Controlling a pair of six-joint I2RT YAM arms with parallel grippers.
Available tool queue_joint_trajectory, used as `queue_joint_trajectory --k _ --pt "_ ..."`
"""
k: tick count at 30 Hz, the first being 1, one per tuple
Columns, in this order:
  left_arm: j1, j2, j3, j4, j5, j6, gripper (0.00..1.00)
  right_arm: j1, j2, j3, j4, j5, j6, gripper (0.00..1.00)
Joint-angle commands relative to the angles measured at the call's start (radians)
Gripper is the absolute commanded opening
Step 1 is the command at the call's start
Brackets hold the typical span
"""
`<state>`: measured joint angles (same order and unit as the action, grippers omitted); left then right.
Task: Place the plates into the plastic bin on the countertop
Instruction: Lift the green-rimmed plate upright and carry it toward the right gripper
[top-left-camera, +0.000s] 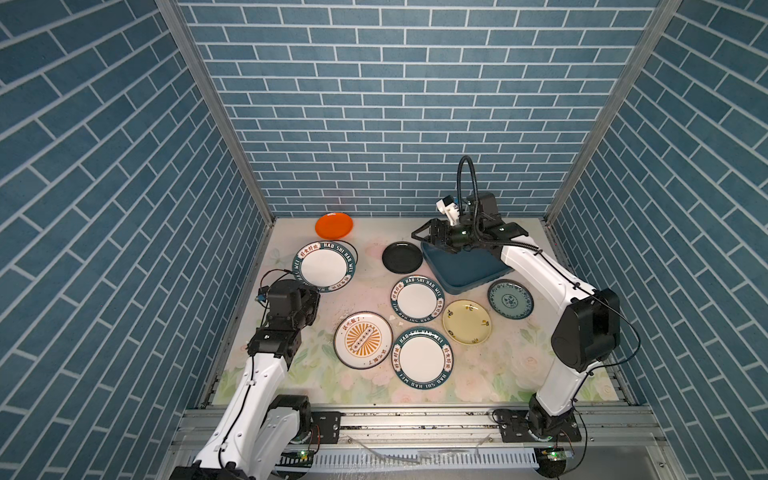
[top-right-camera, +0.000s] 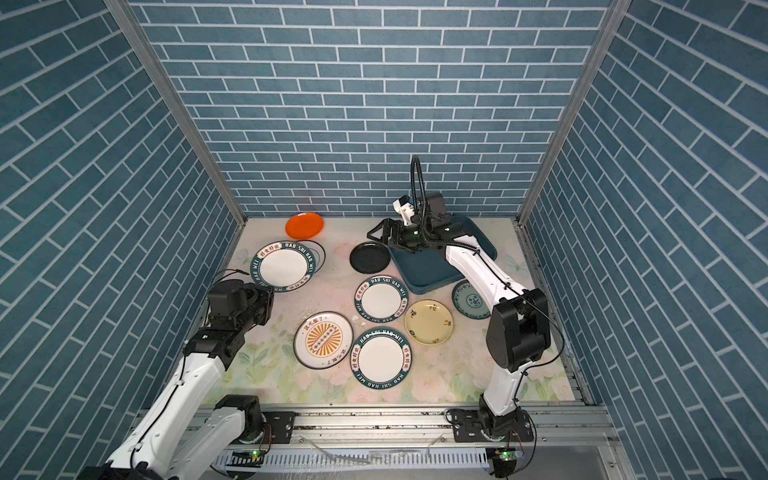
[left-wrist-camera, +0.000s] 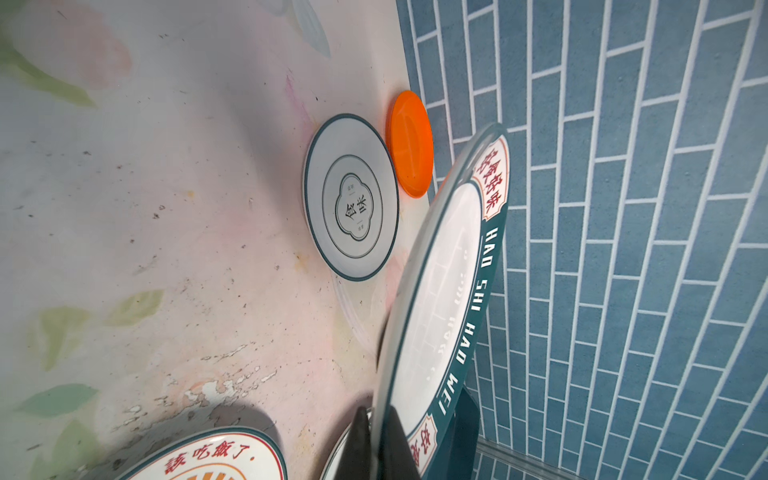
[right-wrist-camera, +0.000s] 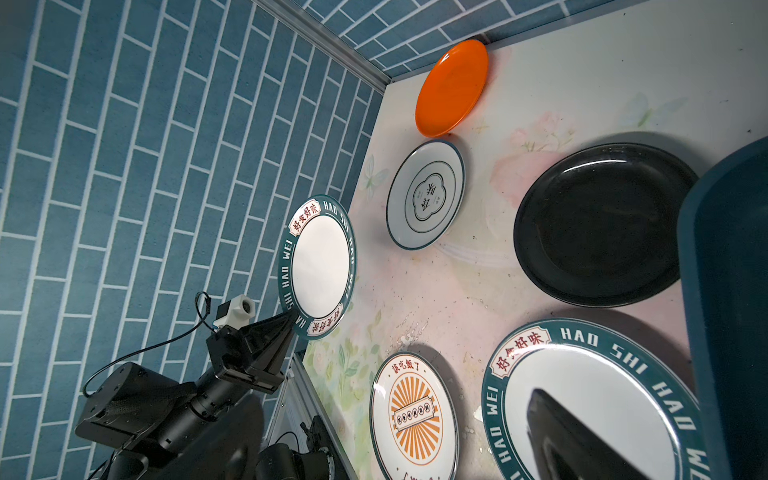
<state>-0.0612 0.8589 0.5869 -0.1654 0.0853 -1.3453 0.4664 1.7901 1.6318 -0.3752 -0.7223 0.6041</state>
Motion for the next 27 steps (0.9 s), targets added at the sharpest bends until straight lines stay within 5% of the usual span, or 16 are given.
queue_joint_trajectory --k 1,27 --pt "0.004 0.015 0.062 0.083 0.062 0.031 0.0 0.0 0.013 0.028 0.002 -0.009 0.003 0.98" --pt "-0.079 0.228 0.306 0.138 0.311 0.078 0.0 0.015 0.058 0.067 0.053 -0.024 0.024 0.95"
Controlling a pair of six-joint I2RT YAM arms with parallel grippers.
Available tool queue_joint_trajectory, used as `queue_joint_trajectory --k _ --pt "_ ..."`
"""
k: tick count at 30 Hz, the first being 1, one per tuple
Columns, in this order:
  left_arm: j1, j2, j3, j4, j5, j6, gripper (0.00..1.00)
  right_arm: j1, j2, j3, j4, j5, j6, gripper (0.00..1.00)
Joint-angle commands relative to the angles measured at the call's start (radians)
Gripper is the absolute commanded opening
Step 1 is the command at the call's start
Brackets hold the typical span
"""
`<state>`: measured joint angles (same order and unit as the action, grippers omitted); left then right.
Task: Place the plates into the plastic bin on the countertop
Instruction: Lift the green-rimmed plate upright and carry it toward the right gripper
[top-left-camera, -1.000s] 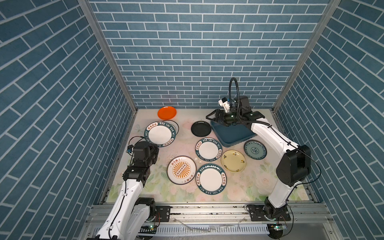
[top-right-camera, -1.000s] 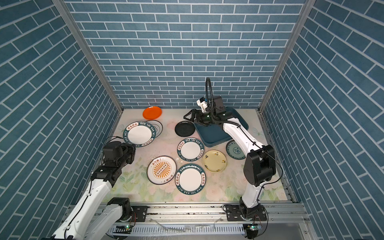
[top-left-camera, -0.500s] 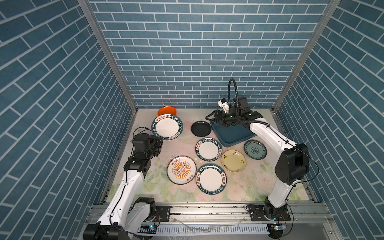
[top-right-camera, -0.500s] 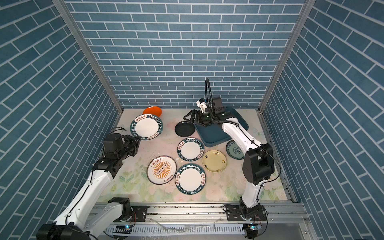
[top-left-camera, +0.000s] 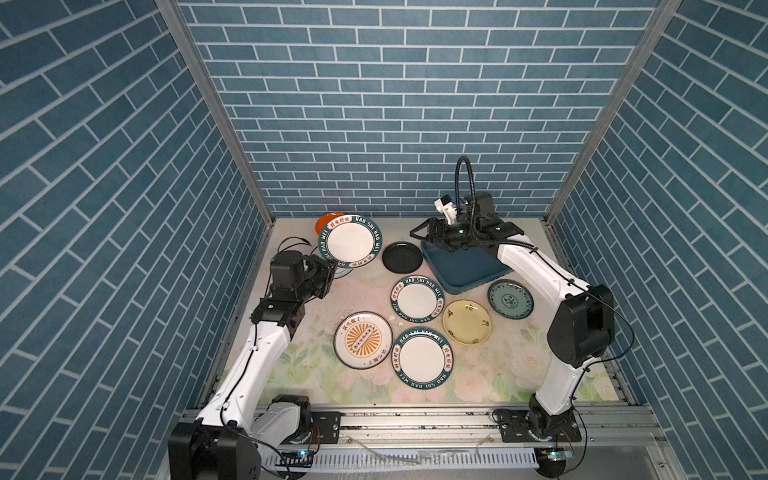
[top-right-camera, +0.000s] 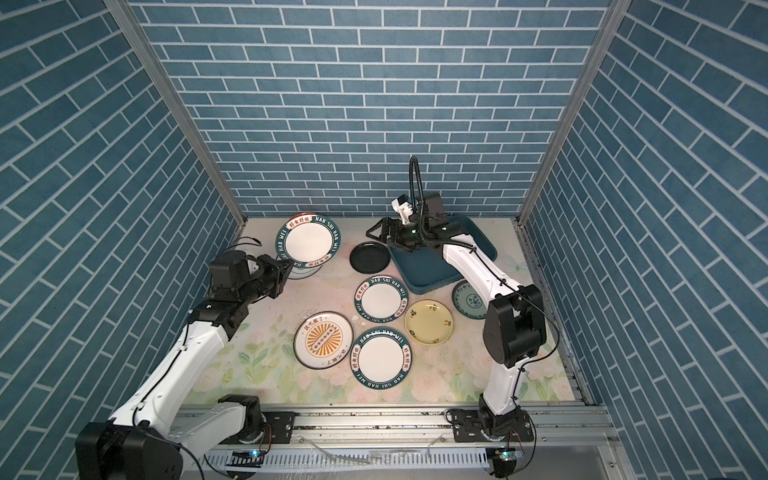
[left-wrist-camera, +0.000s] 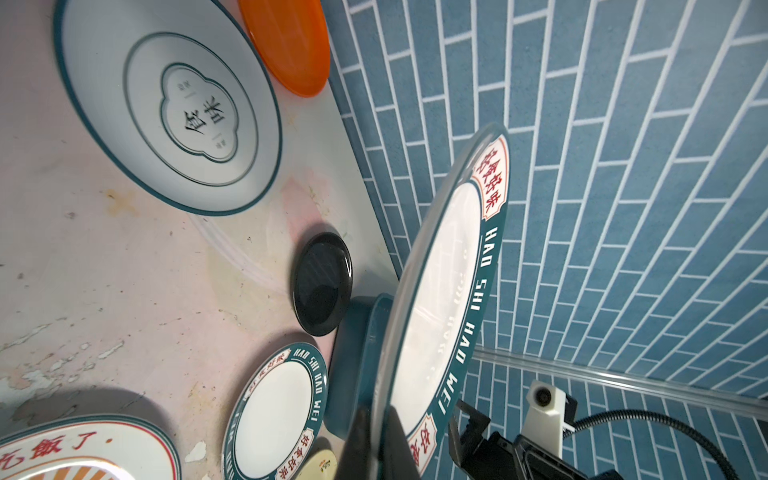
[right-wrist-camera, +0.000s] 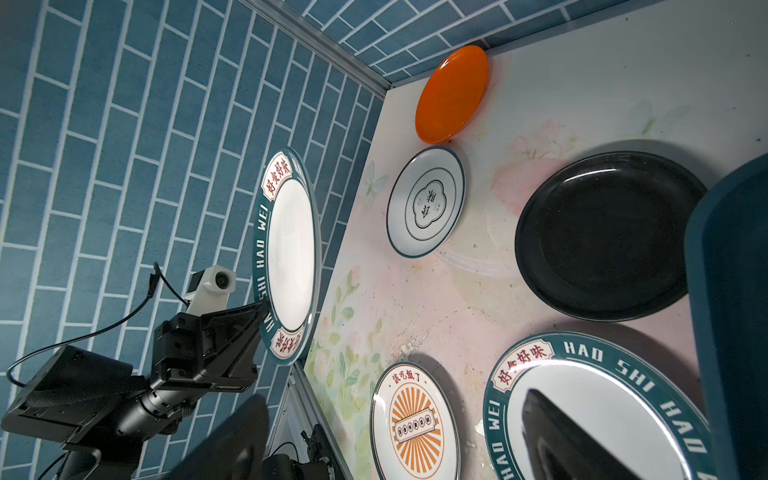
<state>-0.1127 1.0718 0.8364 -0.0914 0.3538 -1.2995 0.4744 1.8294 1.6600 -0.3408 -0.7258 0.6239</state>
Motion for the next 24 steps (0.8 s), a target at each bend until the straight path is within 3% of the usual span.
queue_joint_trajectory --k 1,17,24 --pt "-0.039 0.032 0.066 0.075 0.054 0.03 0.0 0.006 0.023 0.045 0.019 -0.024 0.004 0.95" --pt "-0.149 0.187 0.179 0.131 0.154 0.039 0.0 0.007 0.034 0.08 0.011 -0.025 0.008 0.9" --pt "-0.177 0.23 0.22 0.136 0.189 0.066 0.0 0.007 0.029 0.083 0.001 -0.031 0.007 0.82"
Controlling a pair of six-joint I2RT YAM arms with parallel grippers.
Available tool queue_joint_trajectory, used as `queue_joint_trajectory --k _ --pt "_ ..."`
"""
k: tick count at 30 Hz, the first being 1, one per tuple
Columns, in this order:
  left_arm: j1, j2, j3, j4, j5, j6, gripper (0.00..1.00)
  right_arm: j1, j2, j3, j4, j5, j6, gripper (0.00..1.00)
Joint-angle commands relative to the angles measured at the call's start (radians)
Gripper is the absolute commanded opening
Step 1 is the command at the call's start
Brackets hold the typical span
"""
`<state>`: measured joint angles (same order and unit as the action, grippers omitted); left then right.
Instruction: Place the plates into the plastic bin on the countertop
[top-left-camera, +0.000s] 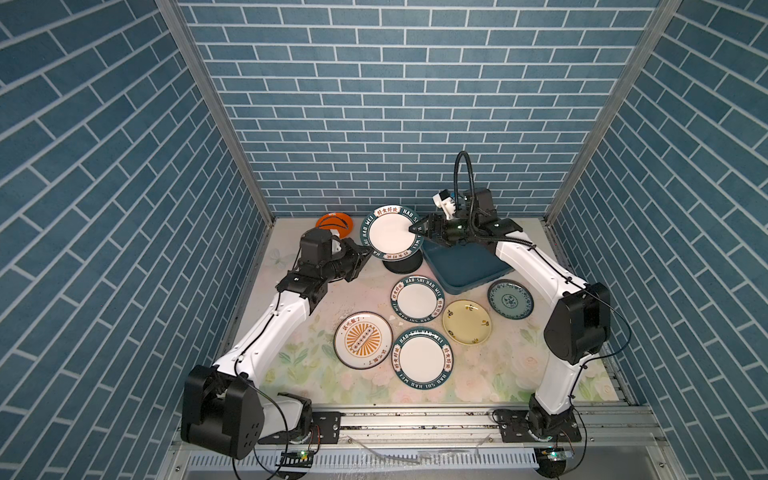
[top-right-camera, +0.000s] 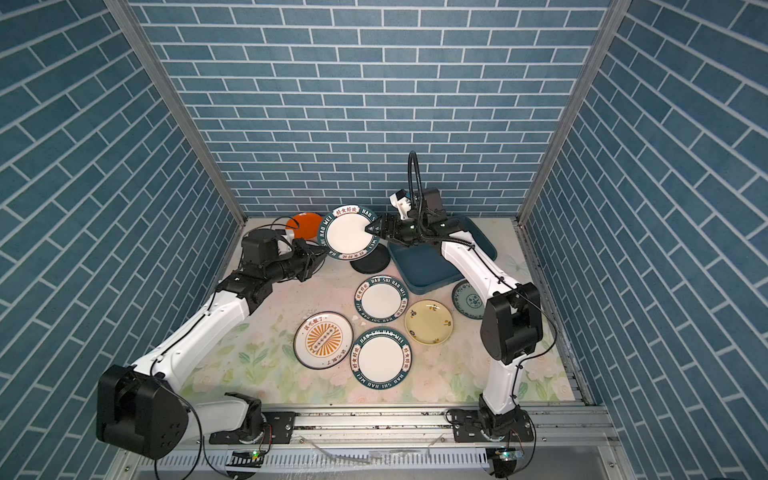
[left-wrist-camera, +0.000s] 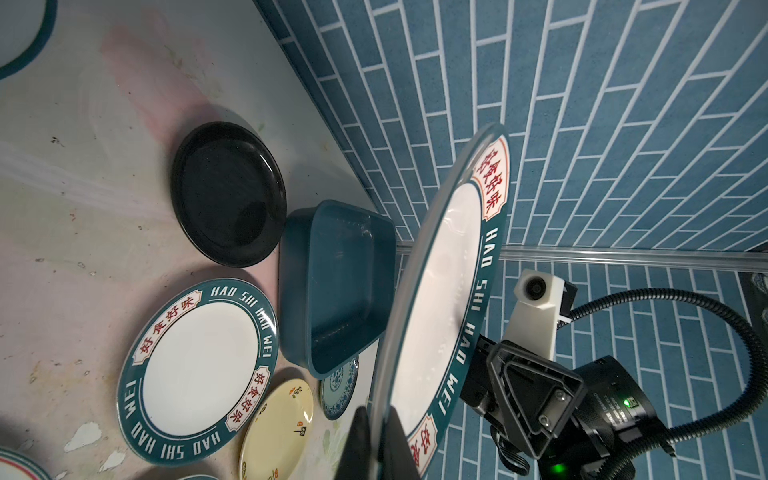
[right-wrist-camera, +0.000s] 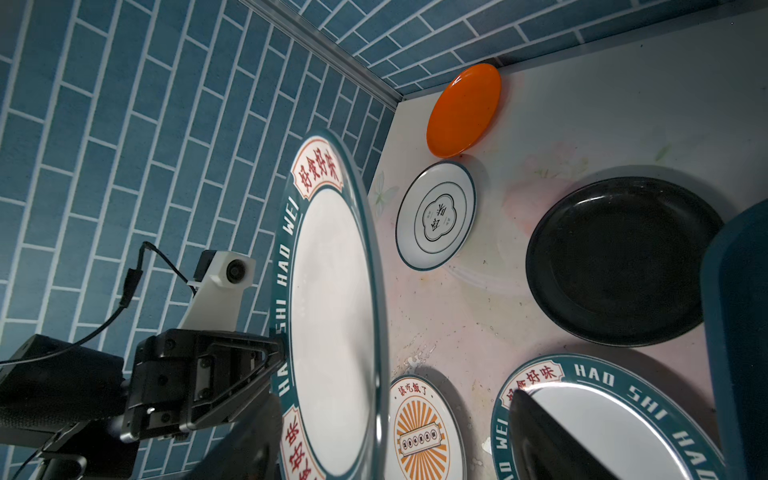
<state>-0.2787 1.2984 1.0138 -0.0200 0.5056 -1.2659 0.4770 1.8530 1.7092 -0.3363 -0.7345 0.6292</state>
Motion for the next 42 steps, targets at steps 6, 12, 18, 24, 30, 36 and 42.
queue_joint_trajectory --k 6,12,18,24,30,36,42 --pt "-0.011 0.01 0.046 0.069 0.036 0.045 0.0 0.0 -0.009 0.028 -0.034 -0.024 -0.017 0.69" --pt "-0.011 0.012 0.042 0.075 0.037 0.046 0.0 -0.001 -0.029 0.009 -0.04 -0.016 -0.013 0.63" --pt "-0.011 0.009 0.033 0.07 0.018 0.048 0.0 -0.003 -0.05 -0.009 -0.045 0.005 -0.008 0.55" --pt "-0.011 0.015 0.037 0.056 0.011 0.058 0.0 -0.007 -0.061 -0.013 -0.047 0.018 0.002 0.42" --pt "-0.011 0.016 0.035 0.042 -0.002 0.071 0.0 -0.011 -0.06 -0.019 -0.052 0.021 0.013 0.24" --pt "-0.011 0.019 0.035 0.042 -0.003 0.072 0.0 -0.012 -0.06 -0.016 -0.073 0.042 0.012 0.11" --pt "-0.011 0.019 0.034 0.04 -0.003 0.072 0.01 -0.013 -0.064 -0.02 -0.091 0.062 0.007 0.02"
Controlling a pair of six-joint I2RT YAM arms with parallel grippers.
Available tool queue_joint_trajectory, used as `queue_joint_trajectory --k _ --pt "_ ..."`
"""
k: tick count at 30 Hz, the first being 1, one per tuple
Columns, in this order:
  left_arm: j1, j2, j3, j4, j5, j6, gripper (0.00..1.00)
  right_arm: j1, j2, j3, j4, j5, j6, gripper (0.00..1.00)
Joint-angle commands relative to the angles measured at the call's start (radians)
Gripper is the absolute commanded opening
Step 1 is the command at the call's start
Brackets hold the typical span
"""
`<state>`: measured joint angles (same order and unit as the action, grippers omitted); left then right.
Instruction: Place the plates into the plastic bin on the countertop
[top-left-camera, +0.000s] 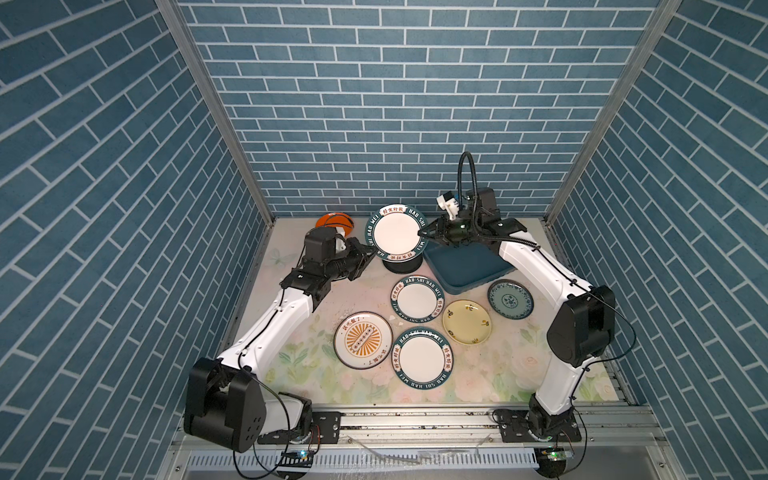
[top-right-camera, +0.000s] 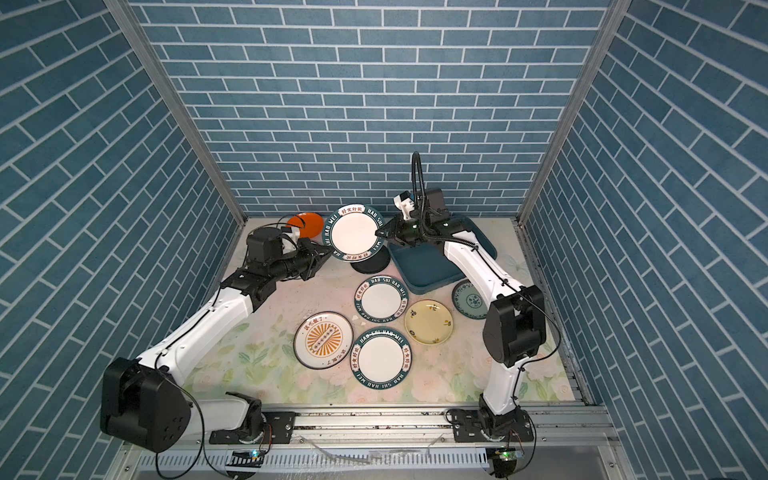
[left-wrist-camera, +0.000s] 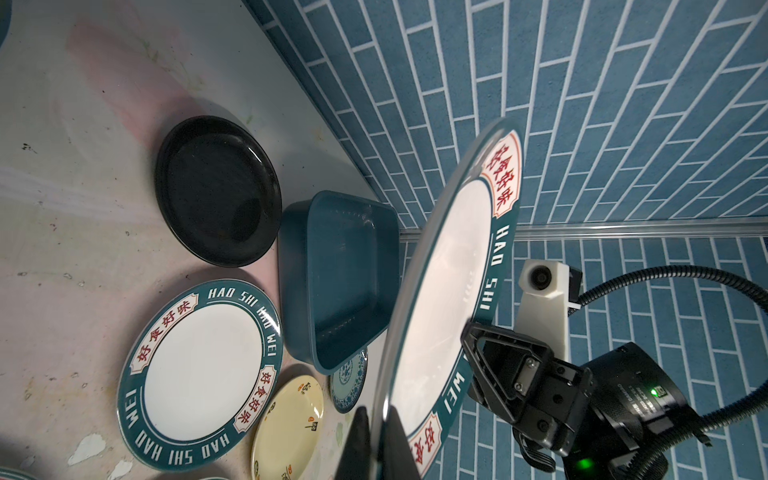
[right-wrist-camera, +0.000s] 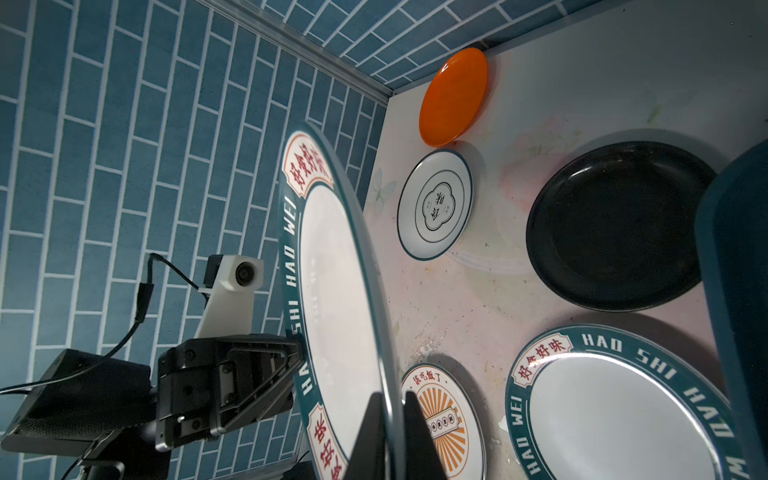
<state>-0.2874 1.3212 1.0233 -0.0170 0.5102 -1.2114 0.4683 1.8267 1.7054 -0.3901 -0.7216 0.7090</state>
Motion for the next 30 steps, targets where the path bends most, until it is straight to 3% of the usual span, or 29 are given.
queue_joint_trajectory --k 1,9,18,27,30 --pt "-0.002 -0.004 0.024 0.036 -0.007 0.018 0.02 -0.004 -0.038 -0.016 -0.037 0.05 -0.071 0.01" --pt "-0.002 -0.008 0.027 0.034 -0.01 0.026 0.19 -0.005 -0.04 -0.016 -0.043 0.066 -0.068 0.0" --pt "-0.002 -0.022 0.091 -0.09 -0.03 0.139 0.6 -0.024 -0.037 -0.024 -0.036 0.037 -0.039 0.0" --pt "-0.002 -0.014 0.164 -0.191 -0.024 0.234 0.89 -0.073 -0.062 -0.062 -0.041 0.051 -0.036 0.0" --pt "-0.002 -0.012 0.172 -0.193 -0.026 0.245 0.95 -0.103 -0.072 -0.083 -0.04 0.062 -0.034 0.0"
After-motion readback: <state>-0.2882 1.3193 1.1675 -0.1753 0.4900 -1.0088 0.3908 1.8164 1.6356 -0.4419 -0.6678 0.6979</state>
